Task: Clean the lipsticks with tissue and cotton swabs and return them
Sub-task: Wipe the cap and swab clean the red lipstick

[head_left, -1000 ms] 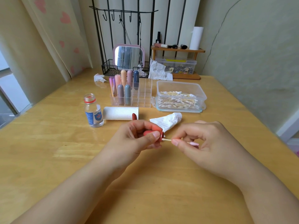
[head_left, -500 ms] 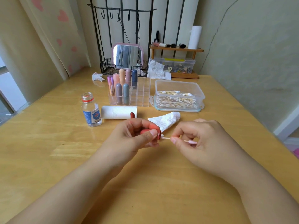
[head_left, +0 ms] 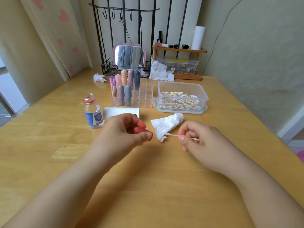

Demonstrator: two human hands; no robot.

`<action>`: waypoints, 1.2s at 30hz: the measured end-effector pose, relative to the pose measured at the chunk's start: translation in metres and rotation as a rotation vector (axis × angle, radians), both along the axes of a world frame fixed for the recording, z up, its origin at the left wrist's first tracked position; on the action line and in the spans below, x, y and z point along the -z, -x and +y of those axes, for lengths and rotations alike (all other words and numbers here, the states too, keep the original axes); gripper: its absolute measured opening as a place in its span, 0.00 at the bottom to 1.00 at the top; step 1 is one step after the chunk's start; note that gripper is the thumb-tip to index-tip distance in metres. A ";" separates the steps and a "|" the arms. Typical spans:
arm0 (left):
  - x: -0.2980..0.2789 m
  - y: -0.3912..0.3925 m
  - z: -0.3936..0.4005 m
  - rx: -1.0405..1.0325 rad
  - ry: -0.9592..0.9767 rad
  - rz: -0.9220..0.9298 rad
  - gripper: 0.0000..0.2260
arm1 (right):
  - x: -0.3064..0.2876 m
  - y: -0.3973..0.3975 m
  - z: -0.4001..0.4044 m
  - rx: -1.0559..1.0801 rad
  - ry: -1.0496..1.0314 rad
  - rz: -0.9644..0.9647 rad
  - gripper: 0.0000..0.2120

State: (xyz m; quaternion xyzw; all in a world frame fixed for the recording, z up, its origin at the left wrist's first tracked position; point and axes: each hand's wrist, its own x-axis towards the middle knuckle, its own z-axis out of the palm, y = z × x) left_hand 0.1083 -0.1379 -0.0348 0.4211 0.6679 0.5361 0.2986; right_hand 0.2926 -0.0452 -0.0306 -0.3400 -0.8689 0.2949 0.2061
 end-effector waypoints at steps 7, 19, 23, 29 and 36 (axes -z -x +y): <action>-0.009 0.021 -0.008 -0.080 0.212 0.390 0.07 | 0.029 0.015 0.002 0.048 -0.125 -0.050 0.12; -0.007 0.050 -0.006 -0.050 0.172 0.104 0.07 | 0.035 0.031 -0.013 0.099 -0.260 0.033 0.07; -0.017 0.051 -0.013 0.153 0.054 -0.184 0.10 | 0.008 0.042 -0.028 0.068 0.090 0.300 0.08; -0.018 0.044 -0.014 0.300 -0.032 -0.406 0.10 | -0.001 0.061 -0.037 -0.061 0.368 0.484 0.10; -0.010 0.044 -0.006 0.172 -0.038 -0.297 0.09 | -0.002 0.069 -0.023 -0.065 0.397 0.600 0.08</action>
